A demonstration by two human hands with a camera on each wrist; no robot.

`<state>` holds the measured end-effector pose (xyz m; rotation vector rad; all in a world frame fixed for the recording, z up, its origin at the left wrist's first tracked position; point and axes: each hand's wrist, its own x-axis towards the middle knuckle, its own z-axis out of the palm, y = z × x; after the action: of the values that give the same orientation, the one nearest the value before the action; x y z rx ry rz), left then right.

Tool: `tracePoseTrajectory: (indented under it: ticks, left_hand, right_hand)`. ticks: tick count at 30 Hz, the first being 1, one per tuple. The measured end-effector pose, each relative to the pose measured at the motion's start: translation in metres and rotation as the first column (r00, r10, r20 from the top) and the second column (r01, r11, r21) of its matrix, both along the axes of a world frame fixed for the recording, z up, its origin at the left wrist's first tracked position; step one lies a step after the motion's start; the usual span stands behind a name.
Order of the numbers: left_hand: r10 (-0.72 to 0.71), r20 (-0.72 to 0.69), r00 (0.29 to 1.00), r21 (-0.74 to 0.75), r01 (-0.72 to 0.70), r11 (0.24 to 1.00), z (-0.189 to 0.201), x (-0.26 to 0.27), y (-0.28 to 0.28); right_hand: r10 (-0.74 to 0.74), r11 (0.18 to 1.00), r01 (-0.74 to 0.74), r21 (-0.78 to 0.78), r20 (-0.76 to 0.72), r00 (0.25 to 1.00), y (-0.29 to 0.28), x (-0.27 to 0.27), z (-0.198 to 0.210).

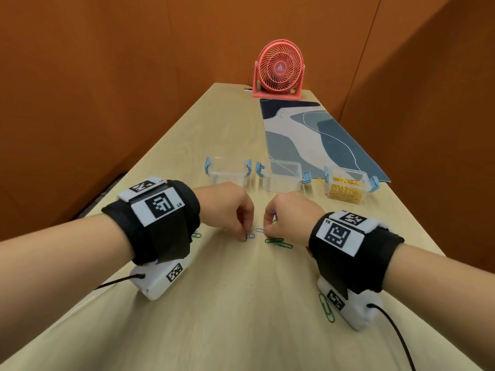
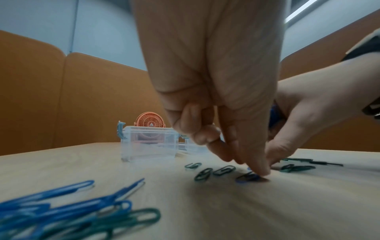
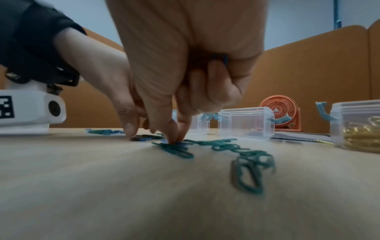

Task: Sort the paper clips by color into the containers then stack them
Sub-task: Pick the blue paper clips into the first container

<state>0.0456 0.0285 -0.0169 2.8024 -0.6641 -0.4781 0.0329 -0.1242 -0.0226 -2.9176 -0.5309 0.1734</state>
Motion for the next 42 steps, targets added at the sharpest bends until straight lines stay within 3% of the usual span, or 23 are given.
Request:
tracePoseTrajectory:
  ticks: [5, 11, 16, 19, 22, 24, 26, 27, 29, 31, 33, 37, 42]
  left_hand:
    - [0.053, -0.001, 0.999, -0.024, -0.053, 0.998, -0.005, -0.002, 0.000]
    - [0.081, -0.003, 0.997, 0.047, -0.081, 0.996, -0.006, -0.009, -0.003]
    - [0.236, -0.065, 0.970, -0.112, -0.242, 0.964, 0.002, -0.008, 0.016]
    - [0.304, -0.126, 0.944, -0.211, -0.325, 0.922, 0.007, -0.007, 0.027]
    - [0.312, -0.146, 0.939, -0.286, -0.342, 0.895, 0.005, -0.008, 0.028]
    - [0.298, -0.142, 0.944, -0.322, -0.328, 0.888, 0.001, -0.009, 0.022]
    - [0.288, -0.135, 0.948, -0.351, -0.317, 0.881, -0.002, -0.008, 0.012]
    - [0.283, -0.123, 0.951, -0.358, -0.309, 0.881, -0.003, -0.006, 0.007]
    - [0.274, -0.097, 0.957, -0.356, -0.291, 0.888, -0.004, -0.002, -0.004]
    - [0.265, -0.082, 0.961, -0.326, -0.278, 0.904, -0.006, 0.001, -0.013]
    - [0.246, -0.049, 0.968, -0.250, -0.250, 0.935, -0.008, 0.003, -0.022]
    - [0.196, 0.016, 0.981, -0.094, -0.193, 0.977, -0.012, 0.003, -0.033]
    - [0.178, -0.049, 0.983, 0.067, -0.174, 0.982, -0.006, 0.000, -0.038]
  right_hand:
    - [0.133, 0.972, -0.116, -0.204, 0.072, 0.989, 0.006, -0.005, 0.003]
    - [0.338, 0.825, -0.259, -0.503, 0.071, 0.938, 0.016, -0.013, 0.012]
    - [0.430, 0.755, -0.311, -0.577, 0.077, 0.900, 0.020, -0.016, 0.013]
    - [0.415, 0.761, -0.298, -0.576, 0.079, 0.907, 0.022, -0.012, 0.012]
    - [0.294, 0.875, -0.230, -0.427, 0.091, 0.951, 0.019, -0.007, 0.011]
    - [0.137, 0.977, -0.122, -0.176, 0.077, 0.988, 0.012, -0.003, 0.011]
    - [-0.039, 0.992, 0.041, 0.120, -0.022, 0.999, 0.003, 0.000, 0.013]
    - [-0.129, 0.955, 0.156, 0.250, -0.122, 0.984, -0.002, 0.001, 0.014]
    - [-0.252, 0.801, 0.417, 0.430, -0.389, 0.886, -0.010, 0.004, 0.016]
    - [-0.263, 0.616, 0.619, 0.487, -0.614, 0.745, -0.018, 0.005, 0.016]
    - [-0.220, 0.513, 0.715, 0.474, -0.733, 0.644, -0.023, 0.006, 0.014]
    - [-0.160, 0.437, 0.777, 0.453, -0.811, 0.563, -0.024, 0.005, 0.008]
    - [-0.146, 0.400, 0.792, 0.462, -0.820, 0.553, -0.022, 0.004, 0.007]
